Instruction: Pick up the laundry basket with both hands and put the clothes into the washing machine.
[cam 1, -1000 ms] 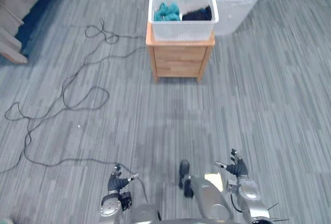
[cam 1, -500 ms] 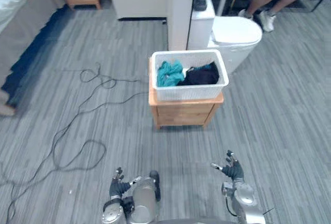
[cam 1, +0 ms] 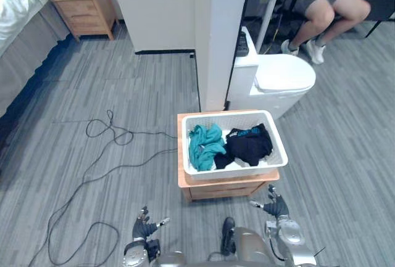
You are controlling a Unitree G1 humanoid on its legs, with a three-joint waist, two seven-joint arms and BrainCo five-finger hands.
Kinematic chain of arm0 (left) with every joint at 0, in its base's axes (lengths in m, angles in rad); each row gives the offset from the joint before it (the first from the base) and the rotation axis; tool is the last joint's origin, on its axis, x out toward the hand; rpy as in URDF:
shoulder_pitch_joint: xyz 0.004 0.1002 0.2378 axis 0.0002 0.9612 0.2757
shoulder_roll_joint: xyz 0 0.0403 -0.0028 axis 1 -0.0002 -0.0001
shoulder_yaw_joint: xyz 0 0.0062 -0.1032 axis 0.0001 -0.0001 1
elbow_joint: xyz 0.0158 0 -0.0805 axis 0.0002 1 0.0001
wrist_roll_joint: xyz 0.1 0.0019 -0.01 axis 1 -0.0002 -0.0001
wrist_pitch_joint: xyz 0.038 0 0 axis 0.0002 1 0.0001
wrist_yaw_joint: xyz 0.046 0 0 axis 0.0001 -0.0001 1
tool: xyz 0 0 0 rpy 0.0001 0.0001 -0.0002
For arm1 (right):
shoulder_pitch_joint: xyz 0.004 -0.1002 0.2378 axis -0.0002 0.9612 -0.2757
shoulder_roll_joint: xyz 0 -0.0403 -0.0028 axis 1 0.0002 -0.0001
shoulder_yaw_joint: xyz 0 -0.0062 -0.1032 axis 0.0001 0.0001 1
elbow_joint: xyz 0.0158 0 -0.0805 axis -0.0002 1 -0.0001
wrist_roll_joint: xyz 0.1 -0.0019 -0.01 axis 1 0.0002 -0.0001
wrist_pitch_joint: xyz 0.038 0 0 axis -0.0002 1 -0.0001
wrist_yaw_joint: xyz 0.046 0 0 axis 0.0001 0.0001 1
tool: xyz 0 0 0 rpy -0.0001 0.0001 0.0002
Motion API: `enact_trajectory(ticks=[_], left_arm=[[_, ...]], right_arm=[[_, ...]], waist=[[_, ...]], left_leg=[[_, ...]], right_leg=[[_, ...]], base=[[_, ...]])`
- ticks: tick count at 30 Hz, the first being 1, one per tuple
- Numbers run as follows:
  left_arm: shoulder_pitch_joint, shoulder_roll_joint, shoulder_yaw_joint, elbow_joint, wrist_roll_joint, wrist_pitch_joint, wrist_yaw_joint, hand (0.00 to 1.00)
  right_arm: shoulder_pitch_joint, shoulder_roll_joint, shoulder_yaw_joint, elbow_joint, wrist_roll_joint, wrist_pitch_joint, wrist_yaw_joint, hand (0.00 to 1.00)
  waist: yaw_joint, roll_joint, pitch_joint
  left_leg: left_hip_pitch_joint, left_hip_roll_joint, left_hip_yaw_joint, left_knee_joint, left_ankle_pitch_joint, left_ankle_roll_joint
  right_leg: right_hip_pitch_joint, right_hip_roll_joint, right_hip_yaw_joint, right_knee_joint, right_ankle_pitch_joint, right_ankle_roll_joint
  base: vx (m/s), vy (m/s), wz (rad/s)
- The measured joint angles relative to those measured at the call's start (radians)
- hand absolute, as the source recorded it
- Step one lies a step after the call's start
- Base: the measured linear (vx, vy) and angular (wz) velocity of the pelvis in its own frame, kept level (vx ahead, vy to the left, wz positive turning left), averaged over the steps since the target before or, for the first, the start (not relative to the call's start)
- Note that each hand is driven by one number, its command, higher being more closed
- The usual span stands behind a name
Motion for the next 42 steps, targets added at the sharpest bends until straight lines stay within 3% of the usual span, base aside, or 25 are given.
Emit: enact_trajectory(ticks=[1, 2, 4, 5, 6, 7, 10, 14, 15, 21, 26, 29, 31, 35, 42], left_arm=[[0.008, -0.004, 0.0, -0.004, 0.0, -0.001, 0.0, 0.0], [0.014, -0.006, 0.001, -0.026, -0.001, -0.003, 0.0, 0.0], [0.015, -0.009, 0.0, -0.043, -0.001, -0.003, 0.0, 0.0], [0.016, -0.009, 0.0, -0.043, -0.001, -0.003, 0.001, 0.0], [0.025, -0.018, 0.0, -0.045, -0.001, -0.002, 0.002, 0.0], [0.026, -0.02, 0.0, -0.042, -0.002, -0.001, 0.003, 0.0], [0.046, -0.009, 0.0, -0.082, -0.003, 0.003, 0.019, 0.0], [0.097, 0.006, 0.002, -0.176, -0.003, 0.004, 0.024, 0.0], [0.098, 0.005, 0.002, -0.188, -0.003, 0.004, 0.024, 0.0], [0.089, -0.026, -0.004, -0.317, -0.003, 0.006, 0.022, 0.0], [0.067, -0.011, -0.052, -0.327, -0.002, 0.012, 0.022, 0.0], [0.042, 0.01, -0.091, -0.287, -0.001, 0.015, 0.023, 0.0], [-0.004, 0.014, -0.115, -0.245, -0.001, 0.025, 0.025, 0.0], [-0.119, 0.015, -0.154, -0.182, -0.006, 0.035, 0.049, 0.0], [-0.334, 0.023, -0.249, -0.071, -0.043, 0.035, 0.064, 0.0]], right_arm=[[0.007, 0.008, -0.001, -0.014, 0.001, -0.001, -0.001, 0.0], [0.009, 0.018, -0.014, -0.028, 0.002, -0.003, -0.003, 0.0], [-0.006, 0.024, -0.04, -0.049, 0.003, -0.003, -0.005, 0.0], [-0.007, 0.027, -0.052, -0.052, 0.003, -0.004, -0.012, 0.0], [0.008, 0.02, -0.061, -0.065, 0.003, -0.003, -0.024, 0.0], [0.016, 0.019, -0.065, -0.07, 0.002, -0.003, -0.027, 0.0], [0.085, 0.064, -0.061, -0.184, -0.008, 0.002, -0.052, 0.0], [0.125, 0.066, -0.088, -0.312, -0.053, 0.001, -0.103, 0.0], [0.128, 0.066, -0.098, -0.325, -0.063, 0.002, -0.113, 0.0], [0.112, 0.053, -0.148, -0.414, -0.167, 0.03, -0.156, 0.0], [0.057, 0.037, -0.152, -0.415, -0.226, 0.047, -0.155, 0.0], [-0.049, -0.036, -0.141, -0.296, -0.226, 0.048, -0.151, 0.0], [-0.124, -0.092, -0.124, -0.219, -0.225, 0.05, -0.149, 0.0], [-0.333, -0.199, -0.083, -0.043, -0.216, 0.052, -0.127, 0.0], [-0.678, -0.341, -0.028, 0.221, -0.154, 0.072, -0.116, 0.0]], waist=[[0.003, -0.007, -0.004], [-0.001, -0.004, -0.011], [0.002, -0.012, -0.008], [0.002, -0.001, -0.011], [-0.004, 0.027, -0.023], [-0.002, 0.029, -0.025], [-0.001, -0.001, -0.044], [-0.006, 0.004, -0.068], [-0.006, -0.004, -0.078], [-0.007, 0.033, -0.1], [-0.008, 0.034, -0.101], [-0.009, 0.037, -0.099], [-0.011, 0.045, -0.087], [-0.029, 0.071, 0.014], [-0.048, 0.078, 0.179]], left_leg=[[-0.016, 0.006, 0.009, 0.03, -0.024, 0.012], [-0.037, 0.021, 0.025, 0.023, -0.087, 0.025], [-0.083, 0.032, 0.025, -0.067, -0.107, 0.022], [-0.097, 0.041, 0.018, -0.175, -0.09, 0.01], [-0.101, 0.069, 0.01, -0.299, 0.039, 0.002], [-0.093, 0.075, 0.01, -0.299, 0.014, -0.002], [-0.054, 0.049, 0.056, -0.357, 0.019, 0.0], [0.0, 0.034, 0.102, -0.433, 0.021, 0.004], [0.004, 0.035, 0.107, -0.437, 0.021, 0.004], [0.033, 0.038, 0.11, -0.45, 0.025, 0.001], [0.059, 0.033, 0.118, -0.494, 0.037, -0.002], [0.052, 0.02, 0.134, -0.528, 0.057, -0.002], [0.025, 0.014, 0.14, -0.544, 0.076, 0.002], [-0.04, 0.012, 0.145, -0.526, 0.096, 0.01], [-0.177, 0.019, 0.138, -0.409, 0.08, 0.032]], right_leg=[[0.022, -0.004, 0.003, -0.017, 0.0, 0.0], [0.054, -0.008, 0.006, -0.038, 0.0, 0.0], [0.063, -0.013, 0.025, -0.049, 0.0, 0.001], [0.068, -0.012, 0.034, -0.05, 0.0, 0.011], [0.075, 0.016, 0.044, -0.059, -0.006, 0.038], [0.075, 0.023, 0.054, -0.061, -0.012, 0.051], [0.092, -0.001, 0.082, -0.093, 0.002, 0.073], [0.109, -0.003, 0.124, -0.129, 0.01, 0.085], [0.109, -0.004, 0.129, -0.13, 0.01, 0.085], [0.126, 0.003, 0.134, -0.149, 0.007, 0.087], [0.14, 0.016, 0.145, -0.171, 0.008, 0.086], [0.111, 0.02, 0.168, -0.195, 0.029, 0.085], [0.086, 0.02, 0.177, -0.211, 0.051, 0.083], [0.02, 0.019, 0.194, -0.203, 0.083, 0.074], [-0.129, 0.014, 0.241, -0.104, 0.093, 0.078]], base=[[0.3, 0.017, 0.0], [0.24, 0.039, -0.13], [0.18, 0.074, -0.26], [0.14, 0.184, -0.32], [0.13, 0.193, -0.38], [0.12, 0.186, -0.36], [0.06, 0.127, -0.31], [0.03, 0.044, -0.31], [0.09, 0.015, -0.18], [0.11, -0.001, -0.03], [0.01, -0.008, -0.04], [-0.04, 0.0, -0.19], [-0.05, -0.007, -0.13], [-0.1, -0.011, -0.11], [-0.16, -0.013, -0.14]])
